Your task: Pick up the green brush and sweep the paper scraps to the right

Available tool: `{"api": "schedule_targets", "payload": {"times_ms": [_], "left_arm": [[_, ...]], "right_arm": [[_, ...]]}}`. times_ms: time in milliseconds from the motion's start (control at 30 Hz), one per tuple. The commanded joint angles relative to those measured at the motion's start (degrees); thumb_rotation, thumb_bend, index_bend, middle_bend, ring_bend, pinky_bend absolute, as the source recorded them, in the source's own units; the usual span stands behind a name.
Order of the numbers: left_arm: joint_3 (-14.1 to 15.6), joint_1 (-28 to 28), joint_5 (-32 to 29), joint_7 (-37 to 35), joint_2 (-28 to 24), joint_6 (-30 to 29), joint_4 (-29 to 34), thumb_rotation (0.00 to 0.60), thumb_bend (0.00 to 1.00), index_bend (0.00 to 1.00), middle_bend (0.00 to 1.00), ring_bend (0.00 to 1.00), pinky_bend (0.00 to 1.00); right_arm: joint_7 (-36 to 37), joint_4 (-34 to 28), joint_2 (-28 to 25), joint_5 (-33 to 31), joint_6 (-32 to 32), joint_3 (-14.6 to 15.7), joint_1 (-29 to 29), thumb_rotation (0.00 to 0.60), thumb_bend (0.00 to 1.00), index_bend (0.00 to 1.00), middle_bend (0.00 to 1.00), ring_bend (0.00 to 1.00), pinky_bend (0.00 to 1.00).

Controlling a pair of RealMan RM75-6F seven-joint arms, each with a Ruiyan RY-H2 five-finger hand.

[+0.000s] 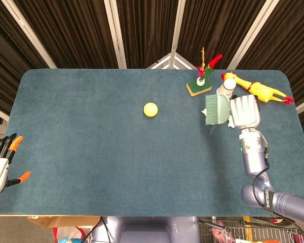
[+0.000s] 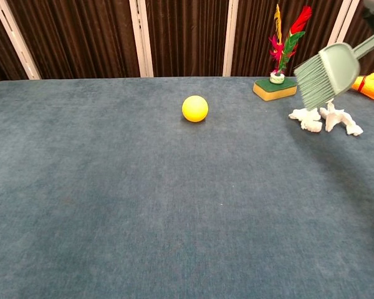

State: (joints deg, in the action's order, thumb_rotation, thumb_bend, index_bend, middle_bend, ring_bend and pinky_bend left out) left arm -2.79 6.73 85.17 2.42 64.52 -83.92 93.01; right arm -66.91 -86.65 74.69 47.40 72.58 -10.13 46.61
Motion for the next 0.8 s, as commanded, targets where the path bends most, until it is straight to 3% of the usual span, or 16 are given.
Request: {"api": "schedule_targets", "payload": {"times_ms": [33,533,800], "left_arm": [[0.0,0.0,0.0,-0.1,-0.1,-0.1,0.0,0.600,0.01,0.00,0.00,0.00,0.00],[-0.3,0.3,-1.4,-1.1,-0.7,1.2,0.2,0.600,0.01,0.00,0.00,0.00,0.00],[-0.4,0.5,-2.1,-1.3,-0.9,2.1,0.4,0.600,0.01,0.00,0.00,0.00,0.00]], "right_arm": [[0.3,0.0,1.5,-0.9,-1.1,0.0,0.4,0.600,0.64,0.74,0.92,0.94,0.82],[3.4,18.1,11.5,-6.7,-10.0,-0.4,2.6,0.600,0.64,0.74,0.92,0.94,0.82],[3.3,27.2,13.6,-7.6,-12.3,0.6,2.1,0.600,0.64,0.74,0.92,0.94,0.82]]}}
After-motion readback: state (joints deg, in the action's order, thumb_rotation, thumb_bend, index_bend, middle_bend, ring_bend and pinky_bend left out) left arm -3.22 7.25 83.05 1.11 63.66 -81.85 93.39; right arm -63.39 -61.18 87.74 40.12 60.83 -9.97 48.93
